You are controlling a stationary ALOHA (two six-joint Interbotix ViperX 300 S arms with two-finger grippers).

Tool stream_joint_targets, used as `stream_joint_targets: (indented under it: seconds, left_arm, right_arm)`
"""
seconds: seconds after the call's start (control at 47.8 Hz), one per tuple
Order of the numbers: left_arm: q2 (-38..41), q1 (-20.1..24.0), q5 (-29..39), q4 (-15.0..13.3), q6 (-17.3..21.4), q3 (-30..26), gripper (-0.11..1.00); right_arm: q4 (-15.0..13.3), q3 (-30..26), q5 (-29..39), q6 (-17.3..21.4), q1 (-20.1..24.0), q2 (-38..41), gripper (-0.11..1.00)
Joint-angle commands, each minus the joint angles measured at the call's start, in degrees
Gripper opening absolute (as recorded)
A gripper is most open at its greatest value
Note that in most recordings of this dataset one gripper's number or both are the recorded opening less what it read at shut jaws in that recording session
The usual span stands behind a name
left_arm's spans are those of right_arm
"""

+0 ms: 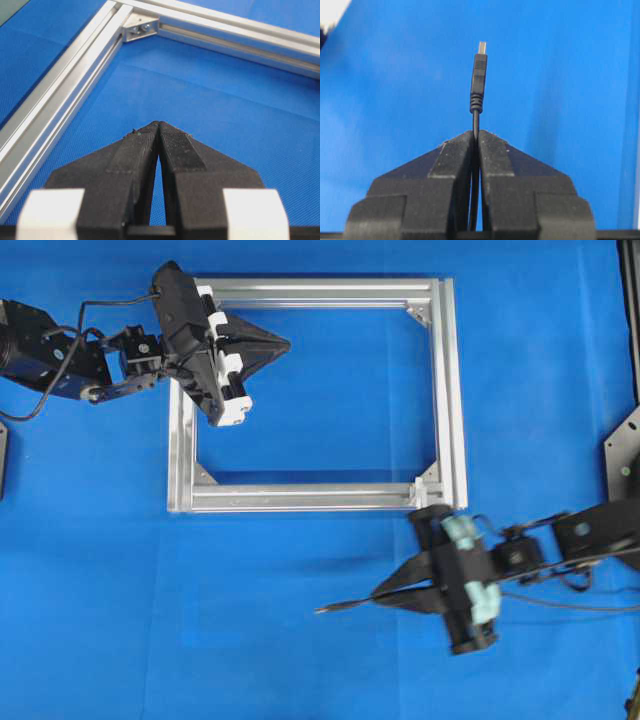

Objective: Insert the wire through the string loop located on the right side.
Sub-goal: 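Lift the cable and move the right gripper right, aligning plug with loop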

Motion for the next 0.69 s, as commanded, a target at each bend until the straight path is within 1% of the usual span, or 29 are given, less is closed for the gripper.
stream_joint_targets:
  seconds: [0.0, 0.126, 0.251, 0.398, 0.544, 0.67]
  left_arm:
    - [-1.67, -0.35, -0.26, 0.09, 0.00, -0.62, 0.00]
    - [-1.67, -0.53, -0.35, 0.09, 0.00, -0.70, 0.00]
    - [-1.67, -0.62, -0.53, 0.18, 0.09, -0.70, 0.00]
    - [-1.67, -0.62, -0.62, 0.18, 0.09, -0.79, 0.00]
    - [-1.58, -0.62, -0.62, 0.09, 0.09, -0.79, 0.00]
    - [-1.67, -0.62, -0.62, 0.09, 0.09, -0.79, 0.00]
  right_arm:
    - [1.14, 3.34, -0.44, 0.09, 0.79, -4.66, -0.04]
    - [2.11, 9.76, -0.26, 0.09, 1.32, -10.46, -0.04]
    - [2.11, 15.91, 0.53, 0.09, 1.85, -17.31, -0.04]
    - [2.11, 20.92, 4.66, 0.09, 1.85, -26.37, -0.04]
    - [2.11, 23.29, 9.32, -0.09, 1.58, -32.78, -0.04]
    - [2.02, 23.82, 10.72, -0.26, 0.62, -34.80, -0.04]
